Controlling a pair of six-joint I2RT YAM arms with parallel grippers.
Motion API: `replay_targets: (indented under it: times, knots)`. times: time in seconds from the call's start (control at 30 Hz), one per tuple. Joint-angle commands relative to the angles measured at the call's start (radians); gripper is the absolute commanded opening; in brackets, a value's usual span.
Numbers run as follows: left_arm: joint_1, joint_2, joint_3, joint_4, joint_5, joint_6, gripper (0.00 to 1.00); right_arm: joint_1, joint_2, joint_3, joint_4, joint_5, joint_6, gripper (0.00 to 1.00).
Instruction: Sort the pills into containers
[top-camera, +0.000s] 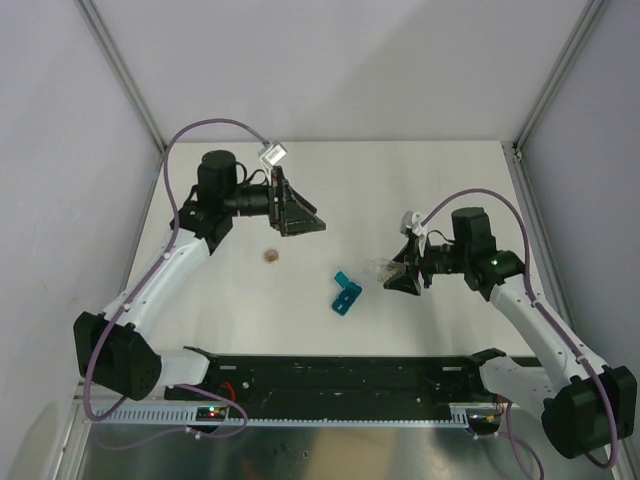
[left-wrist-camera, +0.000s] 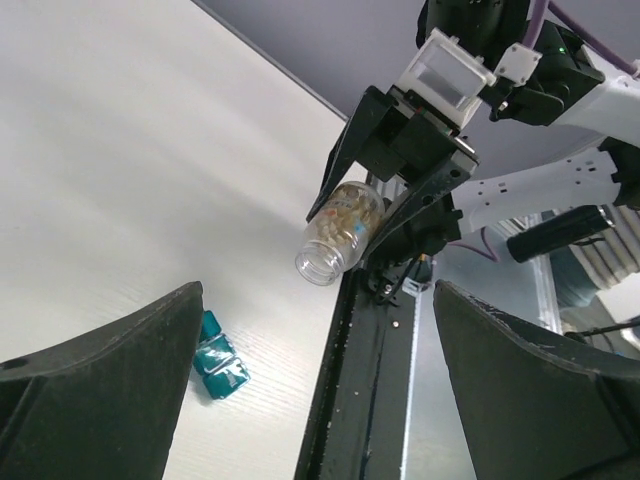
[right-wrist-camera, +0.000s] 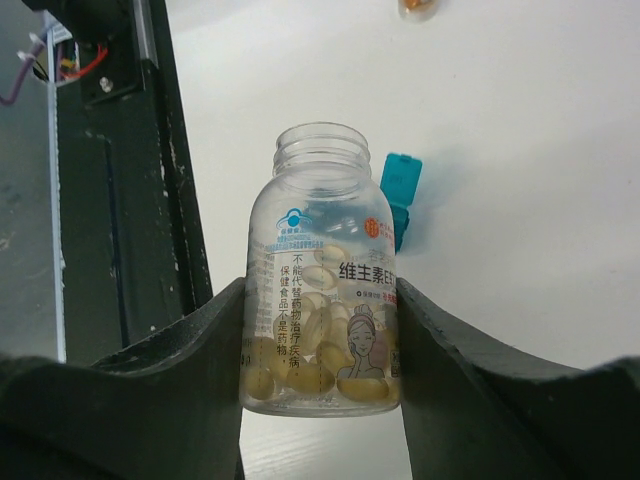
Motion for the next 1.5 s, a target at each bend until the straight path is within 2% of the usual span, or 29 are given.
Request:
replay_targets:
  times: [0.0, 0.47, 0.93, 1.47]
  knots:
    - [0.022, -0.055, -0.016, -0.056, -0.033, 0.099, 1.00, -0.009, 0.003, -0.040, 0.060, -0.004, -0.094, 0.00]
    - [0.080, -0.104, -0.080, -0.111, -0.086, 0.205, 1.00, -0.013, 0.111, -0.102, 0.120, -0.010, -0.206, 0.00]
    - [0.092, -0.095, -0.090, -0.121, -0.100, 0.223, 1.00, 0.014, 0.192, -0.116, 0.138, 0.038, -0.239, 0.00]
    - [0.092, -0.075, -0.081, -0.121, -0.097, 0.215, 1.00, 0.073, 0.213, -0.109, 0.155, 0.108, -0.243, 0.00]
